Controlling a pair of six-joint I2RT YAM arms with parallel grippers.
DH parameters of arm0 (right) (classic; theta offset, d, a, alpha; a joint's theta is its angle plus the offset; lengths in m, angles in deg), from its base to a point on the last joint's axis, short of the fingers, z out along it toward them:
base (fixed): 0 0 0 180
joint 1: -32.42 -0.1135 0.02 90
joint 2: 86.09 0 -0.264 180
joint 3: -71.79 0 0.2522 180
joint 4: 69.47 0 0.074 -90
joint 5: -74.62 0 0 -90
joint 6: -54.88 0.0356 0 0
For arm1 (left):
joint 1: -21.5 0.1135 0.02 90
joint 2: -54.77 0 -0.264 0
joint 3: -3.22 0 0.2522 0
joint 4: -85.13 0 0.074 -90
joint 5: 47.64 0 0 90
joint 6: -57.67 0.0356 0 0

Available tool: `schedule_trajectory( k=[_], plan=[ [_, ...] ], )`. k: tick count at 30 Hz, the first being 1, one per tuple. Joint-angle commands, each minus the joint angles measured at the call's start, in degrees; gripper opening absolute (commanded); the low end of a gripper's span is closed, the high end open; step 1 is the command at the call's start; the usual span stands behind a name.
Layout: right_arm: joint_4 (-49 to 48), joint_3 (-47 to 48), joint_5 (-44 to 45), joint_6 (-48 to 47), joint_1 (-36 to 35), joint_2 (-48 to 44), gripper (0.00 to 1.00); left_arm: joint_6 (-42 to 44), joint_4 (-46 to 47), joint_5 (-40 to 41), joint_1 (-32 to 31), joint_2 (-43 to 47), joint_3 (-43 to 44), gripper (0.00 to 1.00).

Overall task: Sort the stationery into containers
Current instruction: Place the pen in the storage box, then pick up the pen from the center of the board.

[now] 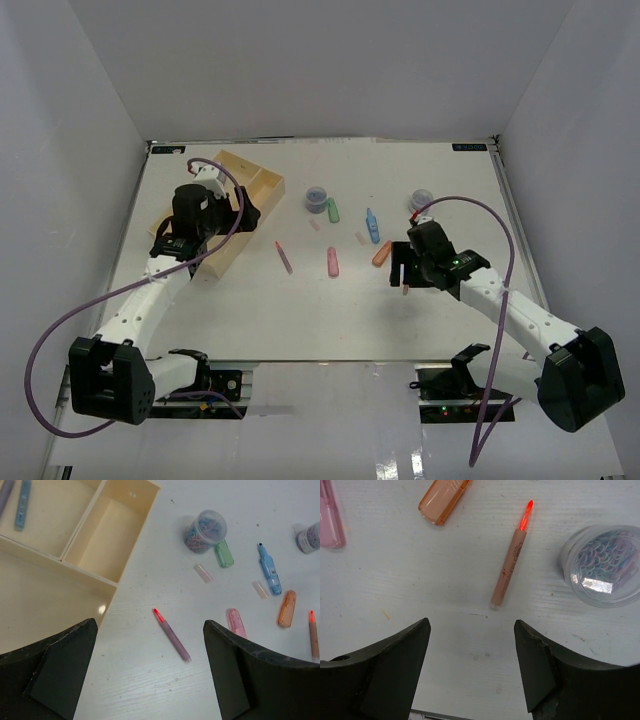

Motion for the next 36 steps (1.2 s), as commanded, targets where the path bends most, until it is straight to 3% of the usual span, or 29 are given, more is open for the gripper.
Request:
schedule_trajectory(
  k=[1, 10, 29, 36],
  plan=[
    [-4.0, -0.7, 6.5, 5.5, -1.2, 1.6, 0.74, -0.3, 5.3, -0.3, -1.5, 3.7, -2.2, 0.98],
    [-8.8, -5.0, 8.9, 8.7, -1.7, 6.6, 0.54, 1.6, 5.8, 2.5, -4.2, 4.0, -4.4, 0.98],
    [-13.9, -9.9, 10.6, 13.3, -1.6, 13.0, 0.34, 2.0, 6.1, 2.4, -6.0, 3.9, -4.9, 0.98],
    [-14.0, -10.6, 10.1, 12.4, -1.7, 11.6, 0.15, 1.8, 5.9, 2.4, -6.0, 3.7, -4.8, 0.98]
  ],
)
